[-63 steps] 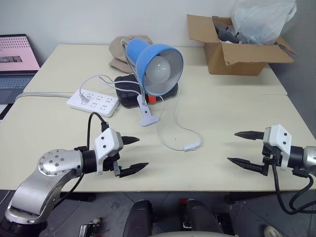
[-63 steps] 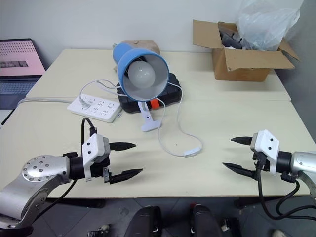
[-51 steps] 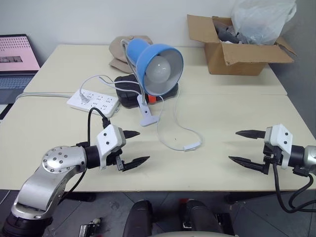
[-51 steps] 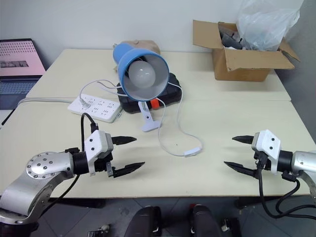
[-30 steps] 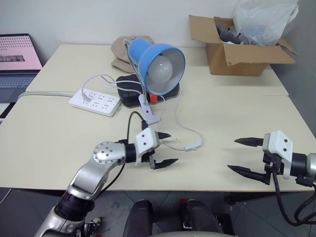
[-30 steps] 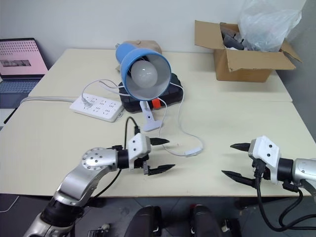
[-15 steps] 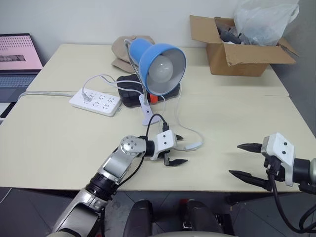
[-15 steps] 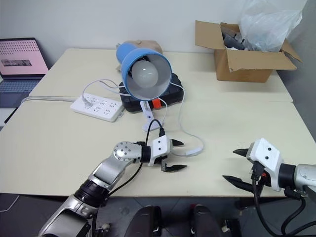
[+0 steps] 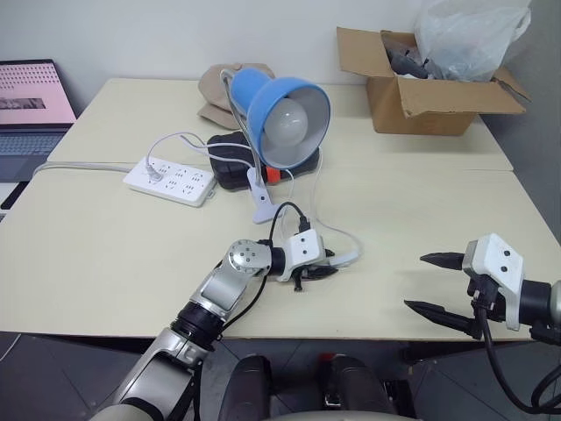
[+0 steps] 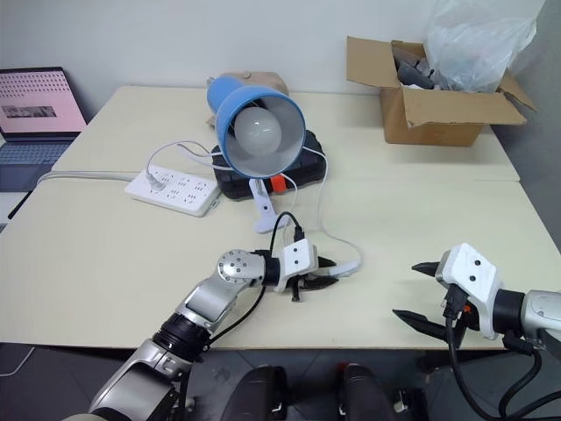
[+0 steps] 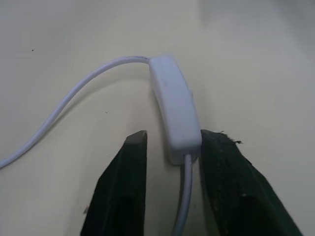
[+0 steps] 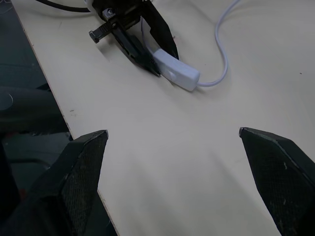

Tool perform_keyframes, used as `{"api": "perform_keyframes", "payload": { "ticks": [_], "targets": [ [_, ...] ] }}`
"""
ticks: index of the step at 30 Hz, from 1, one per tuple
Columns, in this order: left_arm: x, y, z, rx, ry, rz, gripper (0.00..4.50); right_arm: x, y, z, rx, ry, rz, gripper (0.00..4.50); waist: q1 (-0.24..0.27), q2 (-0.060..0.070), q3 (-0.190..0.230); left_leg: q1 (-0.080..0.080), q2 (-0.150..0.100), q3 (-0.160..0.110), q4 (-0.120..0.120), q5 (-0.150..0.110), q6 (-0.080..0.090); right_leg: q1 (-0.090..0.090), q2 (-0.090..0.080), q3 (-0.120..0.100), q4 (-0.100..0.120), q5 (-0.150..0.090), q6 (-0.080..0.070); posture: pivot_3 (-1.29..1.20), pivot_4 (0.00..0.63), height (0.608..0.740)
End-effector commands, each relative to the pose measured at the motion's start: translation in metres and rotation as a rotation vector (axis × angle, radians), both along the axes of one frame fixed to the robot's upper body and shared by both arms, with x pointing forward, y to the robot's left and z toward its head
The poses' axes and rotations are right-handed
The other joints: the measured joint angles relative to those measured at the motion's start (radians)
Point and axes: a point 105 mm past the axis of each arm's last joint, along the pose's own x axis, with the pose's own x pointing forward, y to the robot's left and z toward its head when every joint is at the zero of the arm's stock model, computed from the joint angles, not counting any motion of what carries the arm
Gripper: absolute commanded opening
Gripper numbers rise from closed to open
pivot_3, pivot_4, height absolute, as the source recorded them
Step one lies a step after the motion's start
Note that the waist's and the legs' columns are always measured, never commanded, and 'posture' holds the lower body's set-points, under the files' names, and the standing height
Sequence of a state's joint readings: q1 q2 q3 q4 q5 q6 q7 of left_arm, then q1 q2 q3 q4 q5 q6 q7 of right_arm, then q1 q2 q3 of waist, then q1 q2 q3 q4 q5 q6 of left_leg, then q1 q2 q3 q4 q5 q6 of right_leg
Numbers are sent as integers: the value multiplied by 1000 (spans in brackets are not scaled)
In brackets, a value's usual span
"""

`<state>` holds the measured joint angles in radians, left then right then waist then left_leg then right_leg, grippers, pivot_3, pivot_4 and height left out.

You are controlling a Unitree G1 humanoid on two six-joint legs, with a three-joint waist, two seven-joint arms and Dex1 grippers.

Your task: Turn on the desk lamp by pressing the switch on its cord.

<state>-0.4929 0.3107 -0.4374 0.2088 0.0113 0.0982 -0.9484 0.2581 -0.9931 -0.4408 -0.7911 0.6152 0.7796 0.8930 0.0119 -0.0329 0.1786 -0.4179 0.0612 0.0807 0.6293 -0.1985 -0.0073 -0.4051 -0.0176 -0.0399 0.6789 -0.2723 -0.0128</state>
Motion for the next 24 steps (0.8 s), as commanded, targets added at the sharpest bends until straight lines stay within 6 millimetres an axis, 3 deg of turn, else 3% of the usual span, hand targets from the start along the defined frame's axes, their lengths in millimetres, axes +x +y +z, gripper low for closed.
{"api": "perform_keyframes", "payload": {
  "ticks": [1, 2, 6, 15, 24],
  "targets": [
    [3, -5, 10, -18, -43, -13, 643, 0, 4, 9, -15, -41, 22, 4500, 0, 0, 0, 0, 0, 0, 0, 0, 0, 0, 0, 0, 0, 0, 0, 0, 150, 740],
    [3, -6, 10, -18, -44, -13, 436, 0, 4, 9, -17, -46, 25, 4500, 0, 0, 0, 0, 0, 0, 0, 0, 0, 0, 0, 0, 0, 0, 0, 0, 150, 740],
    [4, -2, 12, -16, -47, -14, 404, 3, 9, 13, -11, -68, 48, 4500, -1, 0, 0, 0, 0, 0, 0, 0, 0, 0, 0, 0, 0, 0, 0, 0, 150, 740],
    [2, 31, 33, 5, -54, -32, 404, 17, 50, 14, 54, -55, 202, 4500, -15, -1, 0, 1, 1, -1, 0, 0, 0, 0, 2, 0, 1, 0, 0, 0, 150, 740],
    [-6, 59, 47, 36, -72, 14, 404, 66, 108, 0, 9, -102, 352, 4500, -17, -2, 1, 0, 2, 0, 0, 0, 0, -1, 1, 1, 1, 0, 0, 0, 150, 740]
  ]
}}
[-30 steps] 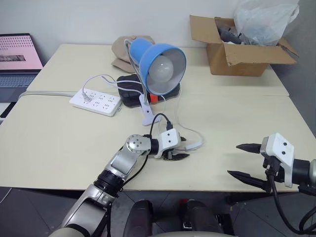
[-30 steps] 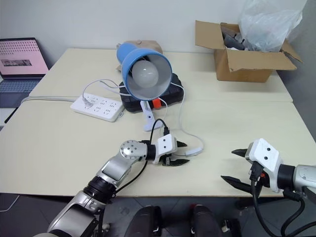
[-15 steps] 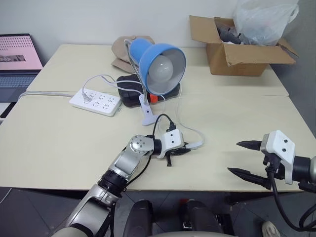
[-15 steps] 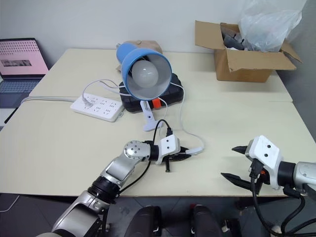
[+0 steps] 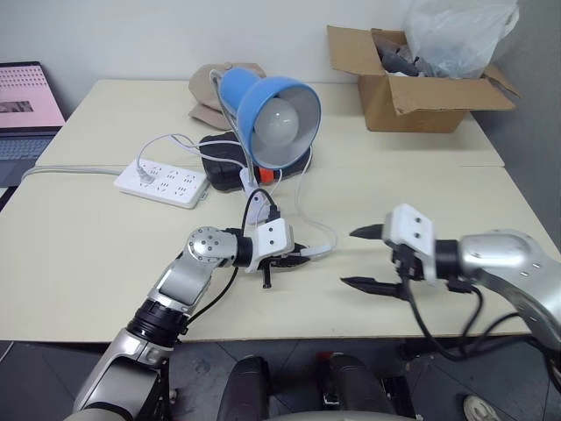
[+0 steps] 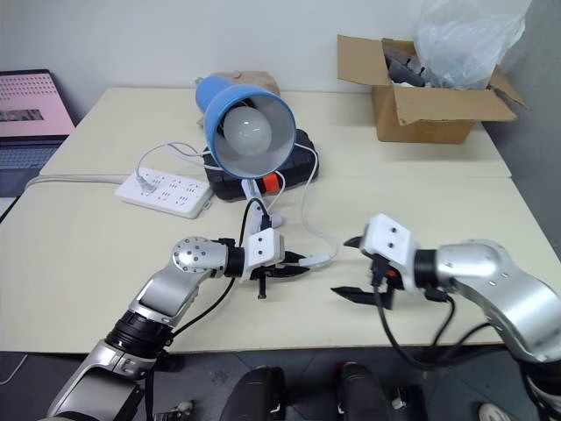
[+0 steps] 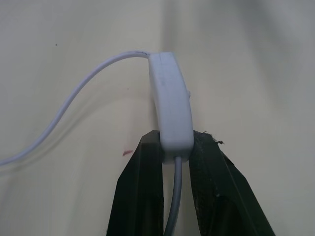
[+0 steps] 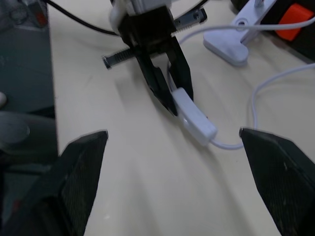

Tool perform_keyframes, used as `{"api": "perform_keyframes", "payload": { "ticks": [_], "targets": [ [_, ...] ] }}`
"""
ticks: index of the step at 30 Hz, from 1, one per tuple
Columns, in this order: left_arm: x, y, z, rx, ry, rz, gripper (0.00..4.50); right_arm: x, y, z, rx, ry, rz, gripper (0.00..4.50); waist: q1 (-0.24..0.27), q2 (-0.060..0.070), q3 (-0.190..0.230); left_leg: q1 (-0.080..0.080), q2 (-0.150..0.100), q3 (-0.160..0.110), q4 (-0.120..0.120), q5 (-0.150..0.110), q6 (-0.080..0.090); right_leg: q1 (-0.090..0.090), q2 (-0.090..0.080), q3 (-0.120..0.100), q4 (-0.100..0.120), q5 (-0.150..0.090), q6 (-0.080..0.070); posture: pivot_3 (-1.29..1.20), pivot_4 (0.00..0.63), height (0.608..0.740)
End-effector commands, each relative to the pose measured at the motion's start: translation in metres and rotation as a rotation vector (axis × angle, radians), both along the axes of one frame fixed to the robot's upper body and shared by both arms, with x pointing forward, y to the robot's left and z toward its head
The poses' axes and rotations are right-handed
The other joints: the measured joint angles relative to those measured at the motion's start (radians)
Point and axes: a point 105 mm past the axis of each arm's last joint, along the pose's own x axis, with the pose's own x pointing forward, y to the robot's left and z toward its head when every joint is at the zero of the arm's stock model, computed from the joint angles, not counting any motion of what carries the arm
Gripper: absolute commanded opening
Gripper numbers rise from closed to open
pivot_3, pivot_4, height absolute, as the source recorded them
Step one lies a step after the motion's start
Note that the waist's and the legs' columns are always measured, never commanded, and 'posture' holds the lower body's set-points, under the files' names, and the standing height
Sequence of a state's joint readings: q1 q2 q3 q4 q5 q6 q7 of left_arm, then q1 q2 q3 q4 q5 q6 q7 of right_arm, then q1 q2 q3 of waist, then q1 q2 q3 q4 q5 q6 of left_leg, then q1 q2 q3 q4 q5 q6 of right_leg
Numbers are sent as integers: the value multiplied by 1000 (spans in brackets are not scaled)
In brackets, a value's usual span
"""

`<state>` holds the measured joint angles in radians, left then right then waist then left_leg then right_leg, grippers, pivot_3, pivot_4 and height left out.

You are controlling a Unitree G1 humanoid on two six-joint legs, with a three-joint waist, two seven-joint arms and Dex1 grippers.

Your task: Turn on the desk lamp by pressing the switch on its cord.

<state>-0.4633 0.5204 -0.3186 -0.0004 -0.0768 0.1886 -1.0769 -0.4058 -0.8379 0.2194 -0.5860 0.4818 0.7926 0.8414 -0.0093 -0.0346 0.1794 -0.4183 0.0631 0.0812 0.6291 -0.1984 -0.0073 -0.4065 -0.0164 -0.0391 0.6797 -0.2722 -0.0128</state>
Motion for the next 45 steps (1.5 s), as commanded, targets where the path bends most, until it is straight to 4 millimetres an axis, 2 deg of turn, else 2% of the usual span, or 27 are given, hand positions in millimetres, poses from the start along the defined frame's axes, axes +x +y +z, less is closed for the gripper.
{"api": "perform_keyframes", "payload": {
  "ticks": [1, 4, 9, 23, 25, 26, 38, 45],
  "targets": [
    [-5, 6, 10, -11, -27, 10, 404, 14, 18, -2, -29, -47, 58, 4500, 4, 0, 0, 0, 0, 0, 0, 0, 0, 0, 0, 0, 0, 0, 0, 0, 150, 740],
    [-7, 7, 10, -15, -26, 20, 404, 23, 27, -7, -50, -58, 90, 4500, 8, 0, 0, -1, 0, 1, 0, 0, 0, 0, 0, 0, -1, 0, 0, 0, 150, 740],
    [-8, 6, 12, -20, -32, 33, 404, 32, 29, -13, -83, -69, 116, 4500, 9, 0, 0, -1, 0, 2, 1, 0, 0, -1, -1, 0, 0, 0, 0, 0, 150, 740],
    [-7, 3, 13, -29, -38, 44, 404, 35, 33, -22, -104, -68, 150, 4500, 8, 0, 0, -1, 0, 2, 1, 0, 0, -1, -1, 0, 1, 0, 0, 0, 150, 740],
    [-6, 3, 14, -33, -40, 43, 404, 37, 34, -23, -105, -70, 148, 4104, 8, 0, 0, -1, 0, 2, 1, 0, 0, -1, -1, 0, 1, 0, 0, 0, 150, 740],
    [-6, 2, 14, -35, -40, 43, 404, 38, 35, -23, -106, -71, 147, 4044, 8, 0, 0, -1, 0, 2, 1, 0, 0, -1, -1, 0, 1, 0, 0, 0, 150, 740],
    [-5, -2, 18, -55, -53, 47, 403, 43, 36, -26, -134, -97, 166, 1106, 8, 0, 0, -1, 0, 2, 1, 0, 0, -1, -1, 0, 1, 0, 0, 0, 150, 740],
    [-5, -3, 18, -52, -60, 43, 403, 42, 36, -24, -128, -99, 186, 835, 8, 0, 0, -1, 0, 2, 1, 0, 0, -1, -1, 0, 1, 0, 0, 0, 150, 740]
  ]
}}
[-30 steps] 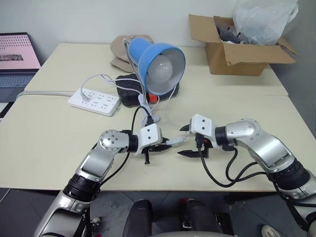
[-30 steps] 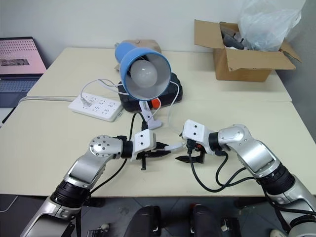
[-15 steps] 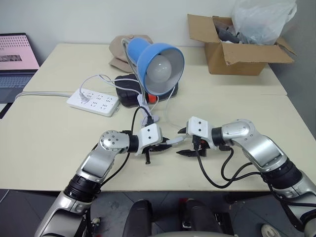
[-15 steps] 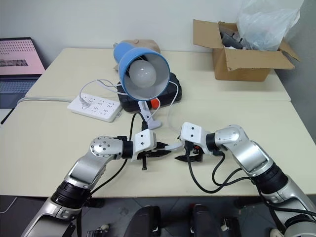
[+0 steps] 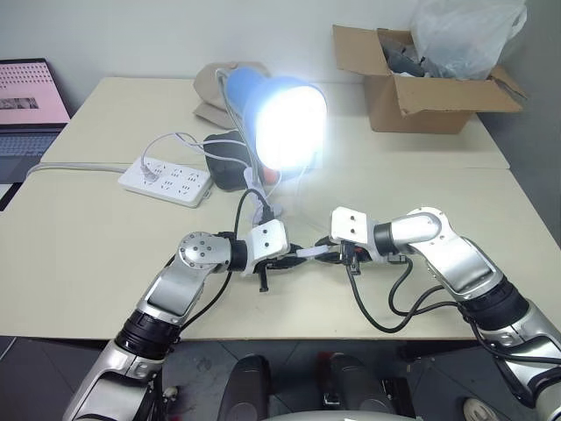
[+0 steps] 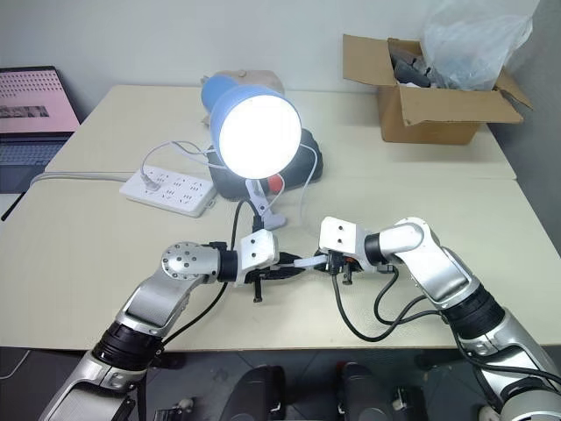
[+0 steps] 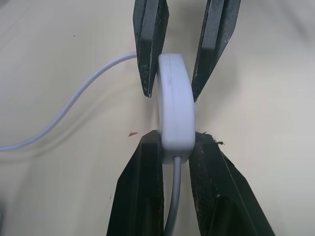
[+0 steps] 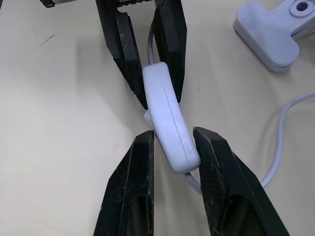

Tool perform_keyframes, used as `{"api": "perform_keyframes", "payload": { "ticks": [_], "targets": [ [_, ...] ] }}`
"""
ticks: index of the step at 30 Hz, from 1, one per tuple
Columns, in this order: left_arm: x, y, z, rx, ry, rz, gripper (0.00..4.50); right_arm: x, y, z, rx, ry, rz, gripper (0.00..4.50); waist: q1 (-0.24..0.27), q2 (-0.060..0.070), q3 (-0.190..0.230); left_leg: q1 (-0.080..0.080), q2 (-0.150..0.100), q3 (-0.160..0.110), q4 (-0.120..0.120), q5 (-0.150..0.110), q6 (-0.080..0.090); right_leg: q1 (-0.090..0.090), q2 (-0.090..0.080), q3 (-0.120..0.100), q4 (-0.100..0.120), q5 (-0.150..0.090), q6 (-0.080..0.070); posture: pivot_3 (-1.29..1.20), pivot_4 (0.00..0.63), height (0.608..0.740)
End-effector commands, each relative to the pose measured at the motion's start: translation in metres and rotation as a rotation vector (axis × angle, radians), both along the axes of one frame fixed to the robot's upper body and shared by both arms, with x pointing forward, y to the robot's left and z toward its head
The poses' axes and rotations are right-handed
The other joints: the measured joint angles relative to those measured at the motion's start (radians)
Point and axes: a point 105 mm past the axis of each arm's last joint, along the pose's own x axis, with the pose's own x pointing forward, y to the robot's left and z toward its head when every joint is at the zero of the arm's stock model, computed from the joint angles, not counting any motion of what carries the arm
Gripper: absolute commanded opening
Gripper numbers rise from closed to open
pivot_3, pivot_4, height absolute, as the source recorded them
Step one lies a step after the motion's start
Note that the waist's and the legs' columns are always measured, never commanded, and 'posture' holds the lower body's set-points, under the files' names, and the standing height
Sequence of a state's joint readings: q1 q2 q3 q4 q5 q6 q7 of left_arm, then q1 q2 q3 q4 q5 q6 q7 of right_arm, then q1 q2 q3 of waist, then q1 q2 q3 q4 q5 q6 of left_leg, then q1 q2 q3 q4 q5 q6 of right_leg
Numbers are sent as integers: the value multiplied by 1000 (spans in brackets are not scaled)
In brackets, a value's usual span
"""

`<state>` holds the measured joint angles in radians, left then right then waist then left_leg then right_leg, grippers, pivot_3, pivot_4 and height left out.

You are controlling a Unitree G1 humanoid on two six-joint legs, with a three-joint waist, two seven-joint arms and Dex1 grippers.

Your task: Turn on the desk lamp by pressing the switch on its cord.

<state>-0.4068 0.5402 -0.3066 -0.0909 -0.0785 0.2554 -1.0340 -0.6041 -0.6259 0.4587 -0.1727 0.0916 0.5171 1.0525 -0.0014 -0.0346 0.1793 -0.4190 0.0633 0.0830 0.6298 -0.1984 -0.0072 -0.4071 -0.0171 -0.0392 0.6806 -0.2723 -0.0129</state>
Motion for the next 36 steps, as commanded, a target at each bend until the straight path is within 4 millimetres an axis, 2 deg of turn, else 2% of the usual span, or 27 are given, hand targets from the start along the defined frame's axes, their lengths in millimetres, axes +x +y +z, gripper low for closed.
{"api": "perform_keyframes", "payload": {
  "ticks": [1, 7, 9, 10, 15, 19, 22, 28, 31, 35, 36],
  "targets": [
    [2, -8, 20, -50, -72, -8, 403, -2, 7, 13, 38, -36, 37, 826, 0, 0, 0, 0, 0, 0, 0, 0, 0, 0, 0, 0, 0, 0, 0, 0, 150, 740],
    [2, -8, 20, -50, -76, -14, 403, -4, 7, 15, 56, -37, 54, 825, 0, 0, 0, 0, 0, 0, 0, 0, 0, 0, 0, 0, 0, 0, 0, 0, 150, 740],
    [2, -8, 19, -44, -78, -21, 403, -5, 6, 16, 63, -41, 59, 1508, 0, 0, 0, 0, 0, 0, 0, 0, 0, 0, 0, 0, 0, 0, 0, 0, 150, 740],
    [1, -9, 19, -40, -80, -25, 403, -5, 5, 17, 63, -42, 63, 1620, 0, 0, 0, 0, 0, 0, 0, 0, 0, 0, 0, 0, 0, 0, 0, 0, 150, 740],
    [3, -10, 17, -34, -84, -24, 403, -5, 0, 25, 87, -59, 46, 2758, 0, 0, 0, 0, 0, 0, 0, 0, 0, 0, 0, 0, 0, 0, 0, 0, 150, 740],
    [10, -15, 10, -14, -90, -8, 403, -8, -17, 42, 125, -99, -23, 3763, 3, 0, 0, 0, 0, 0, 0, 0, 0, 0, 0, 0, 0, 0, 0, 0, 150, 740],
    [24, -20, 7, -11, -112, 32, 403, -18, -34, 49, 142, -107, -100, 4474, 7, 0, 0, 0, -1, 0, 0, 0, 0, 0, -1, 0, 0, 0, 0, 0, 150, 740],
    [52, -38, 6, -47, -158, 119, 403, -41, -58, 43, 142, -83, -253, 4500, 13, 0, 0, 0, -1, -1, 1, 0, 0, 1, -1, -1, 0, 0, 0, 0, 150, 740],
    [54, -44, 2, -39, -152, 97, 403, -49, -63, 40, 143, -78, -305, 4500, 3, 0, 0, 0, -1, 0, 0, 0, 0, 1, -1, 0, 0, 0, 0, 0, 150, 740],
    [57, -46, -3, -42, -124, 84, 403, -48, -65, 39, 153, -97, -363, 4500, -2, 0, 0, 1, 0, -1, 0, 0, 0, 1, 0, 0, 0, 0, 0, 0, 150, 740],
    [59, -46, -3, -43, -122, 84, 753, -47, -66, 39, 156, -101, -374, 4500, -2, 0, 0, 1, 0, -1, 0, 0, 0, 1, 0, 0, 1, 0, 0, 0, 150, 740]
  ]
}}
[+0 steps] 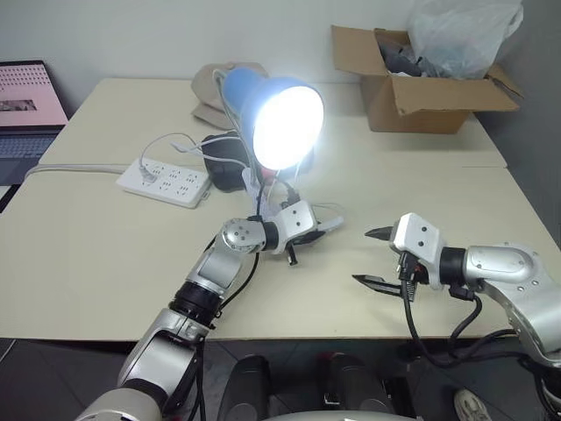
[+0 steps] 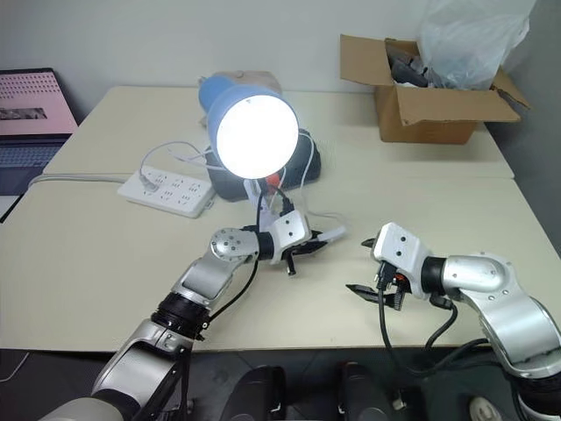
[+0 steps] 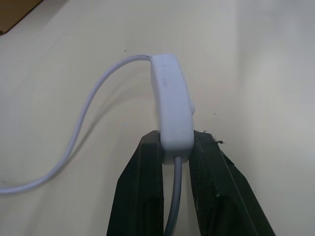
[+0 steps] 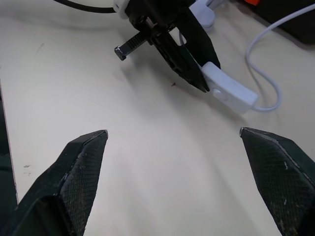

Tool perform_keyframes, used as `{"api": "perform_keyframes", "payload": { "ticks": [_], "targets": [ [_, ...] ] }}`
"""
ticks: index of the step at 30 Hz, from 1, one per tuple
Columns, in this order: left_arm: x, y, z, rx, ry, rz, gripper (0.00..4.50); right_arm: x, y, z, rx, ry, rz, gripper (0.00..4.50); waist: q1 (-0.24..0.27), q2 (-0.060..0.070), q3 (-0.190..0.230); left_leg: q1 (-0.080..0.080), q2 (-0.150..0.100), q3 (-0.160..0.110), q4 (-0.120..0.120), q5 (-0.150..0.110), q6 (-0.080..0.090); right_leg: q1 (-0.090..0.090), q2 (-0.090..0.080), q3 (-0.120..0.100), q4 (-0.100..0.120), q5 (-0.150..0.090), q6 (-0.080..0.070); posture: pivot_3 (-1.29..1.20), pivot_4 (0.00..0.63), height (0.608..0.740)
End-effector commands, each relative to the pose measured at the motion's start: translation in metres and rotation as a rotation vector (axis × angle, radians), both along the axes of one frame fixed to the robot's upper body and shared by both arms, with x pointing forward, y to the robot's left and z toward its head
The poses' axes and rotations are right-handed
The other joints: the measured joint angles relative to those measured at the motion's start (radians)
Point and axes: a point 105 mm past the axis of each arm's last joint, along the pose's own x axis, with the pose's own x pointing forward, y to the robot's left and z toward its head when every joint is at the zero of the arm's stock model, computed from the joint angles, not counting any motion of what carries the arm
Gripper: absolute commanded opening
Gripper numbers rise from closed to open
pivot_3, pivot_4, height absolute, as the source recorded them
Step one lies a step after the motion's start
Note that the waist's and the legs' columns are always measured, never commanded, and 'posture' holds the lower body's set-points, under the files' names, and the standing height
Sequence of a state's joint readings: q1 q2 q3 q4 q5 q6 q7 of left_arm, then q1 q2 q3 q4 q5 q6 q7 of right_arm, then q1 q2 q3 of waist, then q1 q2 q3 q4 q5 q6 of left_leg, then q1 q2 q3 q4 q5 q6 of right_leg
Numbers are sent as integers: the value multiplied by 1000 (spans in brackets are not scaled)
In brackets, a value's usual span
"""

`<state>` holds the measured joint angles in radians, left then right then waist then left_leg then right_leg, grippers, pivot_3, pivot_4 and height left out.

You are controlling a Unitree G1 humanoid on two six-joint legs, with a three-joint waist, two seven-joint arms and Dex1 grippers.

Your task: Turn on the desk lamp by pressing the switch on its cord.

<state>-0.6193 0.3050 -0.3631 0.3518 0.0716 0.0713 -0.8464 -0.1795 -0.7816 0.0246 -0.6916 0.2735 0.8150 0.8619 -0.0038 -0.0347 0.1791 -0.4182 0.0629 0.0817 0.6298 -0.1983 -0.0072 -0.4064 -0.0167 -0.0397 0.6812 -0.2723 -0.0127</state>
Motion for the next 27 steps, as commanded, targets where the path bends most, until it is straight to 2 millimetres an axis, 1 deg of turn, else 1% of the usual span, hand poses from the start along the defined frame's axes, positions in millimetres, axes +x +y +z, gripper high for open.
{"api": "perform_keyframes", "payload": {
  "ticks": [1, 3, 5, 7, 12, 14, 17, 19, 20, 22, 23, 25, 27],
  "targets": [
    [4, -5, 10, -14, -35, -28, 1109, 0, 0, 11, 14, -66, -32, 4500, 0, 0, 0, 0, 0, 0, 0, 0, 0, 0, 0, 0, 0, 0, 0, 0, 150, 740],
    [4, -5, 10, -25, -25, -31, 1533, 1, 0, 11, 17, -68, -43, 4500, 1, 0, 0, 0, 0, 0, 0, 0, 0, 0, 0, 0, 0, 0, 0, 0, 150, 740],
    [-2, -6, 11, -49, 24, -61, 2040, 2, -2, 10, 15, -69, -57, 4500, 2, 0, 0, -1, -1, 0, 0, 0, 0, 0, 0, 0, -1, 0, 0, 0, 150, 740],
    [-10, -2, 12, -65, 45, -82, 2421, 4, -5, 9, 11, -72, -75, 4500, 2, 0, 0, -1, -1, 1, 0, 0, 0, 0, -1, 1, -1, 0, 0, 0, 150, 740],
    [-17, 19, 20, -77, 7, -36, 3573, 9, -11, 6, 1, -74, -104, 4500, -1, 0, 0, -1, 0, 0, 0, 0, 0, 0, 0, 0, -1, 0, 0, 0, 150, 740],
    [-25, 29, 27, -86, -14, -36, 3991, 9, -14, 5, 4, -75, -116, 4500, -1, 0, 0, 0, 0, 0, 0, 0, 0, 0, 0, 0, -1, 0, 0, 0, 150, 740],
    [-38, 49, 40, -107, -74, -2, 3991, 16, -24, 9, 32, -138, -160, 4500, -1, 0, 0, 0, 0, 1, 0, 0, 0, 0, 0, 1, -1, 0, 0, 0, 150, 740],
    [-41, 55, 46, -119, -105, 30, 3991, 19, -29, 11, 61, -169, -178, 4500, 1, 0, 0, 0, 0, 1, 0, 0, 0, 1, -1, 1, -1, 0, 0, 0, 150, 740],
    [-40, 61, 50, -141, -119, 80, 3991, 19, -32, 12, 82, -189, -173, 4500, 2, 0, 0, 0, 0, 1, 0, 0, 0, 1, -1, 1, -1, 0, 0, 0, 150, 740],
    [-40, 79, 65, -209, -185, 209, 3991, 15, -38, 14, 113, -248, -145, 4500, 5, 0, 0, 0, 0, 1, 0, 0, 0, 1, -1, 1, -1, 0, 0, 0, 150, 740],
    [-43, 88, 69, -234, -204, 253, 3991, 11, -40, 12, 120, -234, -125, 4500, 5, 0, 0, 0, 0, 1, 0, 0, 0, 1, -1, 0, -1, 0, 1, 0, 150, 740],
    [-58, 104, 65, -229, -147, 284, 3991, 4, -48, 7, 102, -215, -106, 4500, 3, 0, 0, 0, 0, 1, 0, 0, 0, 1, -1, 1, -1, 0, 1, 0, 150, 740],
    [-71, 112, 61, -235, -87, 288, 3991, 2, -53, 6, 98, -214, -102, 4500, 1, 0, 0, 1, 0, 1, -1, 0, 0, 1, -1, 1, -2, -1, 1, 0, 150, 740]
  ]
}}
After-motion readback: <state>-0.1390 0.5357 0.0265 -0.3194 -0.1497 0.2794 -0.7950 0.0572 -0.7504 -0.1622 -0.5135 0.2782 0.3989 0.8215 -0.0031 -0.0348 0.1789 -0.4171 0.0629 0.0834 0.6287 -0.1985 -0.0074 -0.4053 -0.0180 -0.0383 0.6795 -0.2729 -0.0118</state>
